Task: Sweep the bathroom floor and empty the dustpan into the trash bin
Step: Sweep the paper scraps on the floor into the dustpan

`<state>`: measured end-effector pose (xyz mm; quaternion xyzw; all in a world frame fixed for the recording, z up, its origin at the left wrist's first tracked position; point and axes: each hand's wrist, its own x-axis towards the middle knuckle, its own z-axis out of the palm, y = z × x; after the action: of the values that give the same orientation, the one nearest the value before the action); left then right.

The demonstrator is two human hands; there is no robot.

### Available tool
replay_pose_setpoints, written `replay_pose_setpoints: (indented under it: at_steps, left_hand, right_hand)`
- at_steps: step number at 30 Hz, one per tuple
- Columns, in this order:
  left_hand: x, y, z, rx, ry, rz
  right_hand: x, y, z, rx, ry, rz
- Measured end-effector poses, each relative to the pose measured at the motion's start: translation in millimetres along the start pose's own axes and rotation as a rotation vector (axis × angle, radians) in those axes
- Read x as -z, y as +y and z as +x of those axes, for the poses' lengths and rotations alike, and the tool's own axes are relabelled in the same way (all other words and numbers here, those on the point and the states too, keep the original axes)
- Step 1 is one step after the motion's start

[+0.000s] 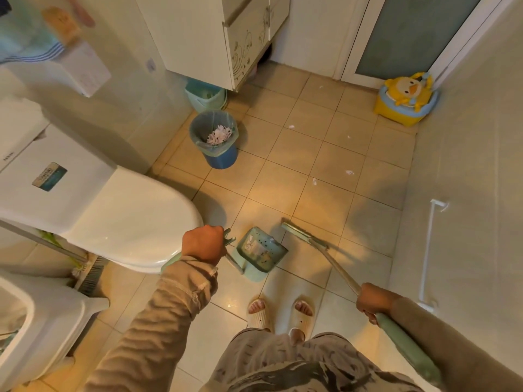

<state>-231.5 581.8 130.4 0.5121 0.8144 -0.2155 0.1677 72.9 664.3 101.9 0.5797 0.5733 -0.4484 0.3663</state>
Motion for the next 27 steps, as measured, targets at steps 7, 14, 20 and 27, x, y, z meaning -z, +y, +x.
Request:
replay_pose_setpoints:
  at_steps: [7,14,20,27]
  left_hand:
    - [3.3,-3.2,6.8,-0.005,0.022,0.015]
    - [7.6,-16.6,9.4,-0.067,0.082,-0.028]
    - [32.9,-22.2,28.9,-0.123,0.114,-0.045]
    - [66.1,3.7,66.1,-0.166,0.163,-0.038]
  right_hand:
    - [-6.1,0.8,4.9,0.006,-0.085,-0.069]
    - [10.0,38.7,-23.3,-0.027,-0.205,0.540]
    - [13.1,25.5,-33.5,-0.009,-0.135,0.765]
    - [43.6,24.7,-26.0,0.022,-0.063,0.970]
